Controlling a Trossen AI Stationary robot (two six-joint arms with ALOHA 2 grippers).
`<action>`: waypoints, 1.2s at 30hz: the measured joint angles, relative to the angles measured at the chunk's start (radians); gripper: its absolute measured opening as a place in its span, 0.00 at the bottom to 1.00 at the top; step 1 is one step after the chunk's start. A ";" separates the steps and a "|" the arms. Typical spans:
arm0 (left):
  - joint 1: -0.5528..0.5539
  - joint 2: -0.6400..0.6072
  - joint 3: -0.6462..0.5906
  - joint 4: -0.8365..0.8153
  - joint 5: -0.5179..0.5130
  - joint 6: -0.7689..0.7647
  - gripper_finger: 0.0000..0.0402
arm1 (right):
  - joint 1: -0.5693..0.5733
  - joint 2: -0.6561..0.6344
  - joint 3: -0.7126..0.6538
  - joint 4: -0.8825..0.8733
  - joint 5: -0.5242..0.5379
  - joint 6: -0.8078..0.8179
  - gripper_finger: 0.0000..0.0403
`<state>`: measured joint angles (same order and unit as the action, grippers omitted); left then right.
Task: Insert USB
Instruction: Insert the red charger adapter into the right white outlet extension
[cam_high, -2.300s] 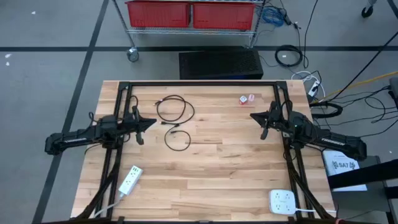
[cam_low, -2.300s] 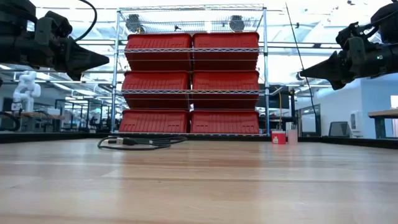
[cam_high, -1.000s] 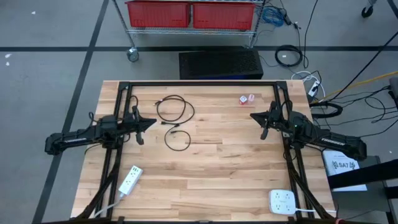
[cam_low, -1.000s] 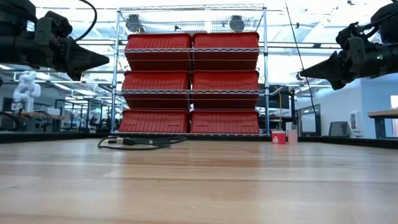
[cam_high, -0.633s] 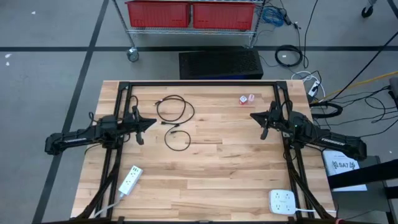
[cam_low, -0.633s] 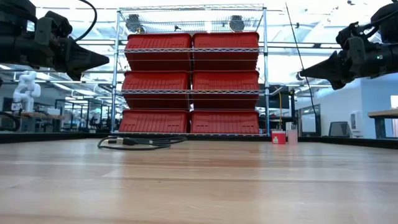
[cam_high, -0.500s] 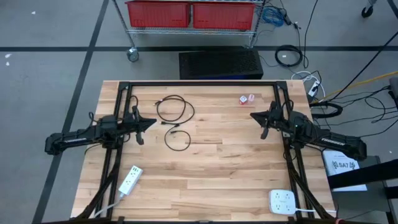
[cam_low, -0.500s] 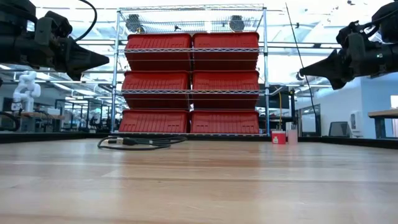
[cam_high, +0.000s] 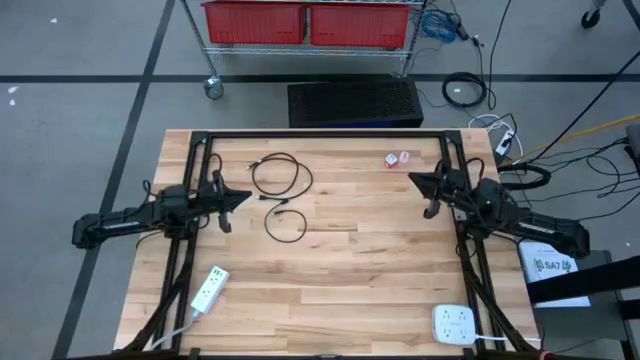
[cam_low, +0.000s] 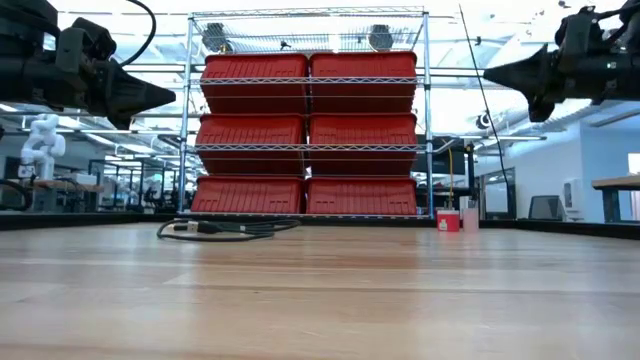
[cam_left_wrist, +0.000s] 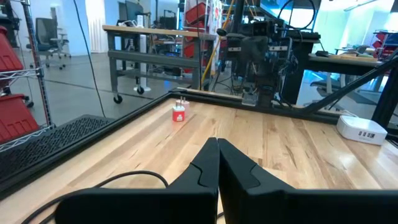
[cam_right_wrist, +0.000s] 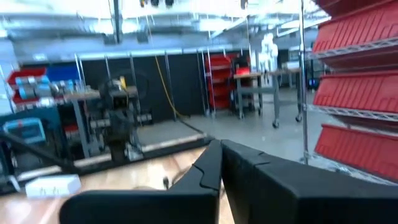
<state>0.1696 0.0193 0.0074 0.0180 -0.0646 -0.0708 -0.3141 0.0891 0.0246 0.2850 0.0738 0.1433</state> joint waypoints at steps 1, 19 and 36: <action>0.000 0.000 0.000 0.000 0.000 0.000 0.00 | 0.000 0.000 0.000 0.005 -0.001 0.014 0.00; 0.000 0.000 0.000 0.000 0.000 0.000 0.00 | 0.000 0.223 0.026 -0.049 0.181 0.024 0.04; 0.000 0.000 0.000 0.000 0.000 0.000 0.00 | -0.081 0.692 0.344 -0.351 0.346 0.109 0.36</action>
<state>0.1696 0.0190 0.0073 0.0179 -0.0645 -0.0711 -0.3956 0.7807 0.3689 -0.0656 0.4194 0.2525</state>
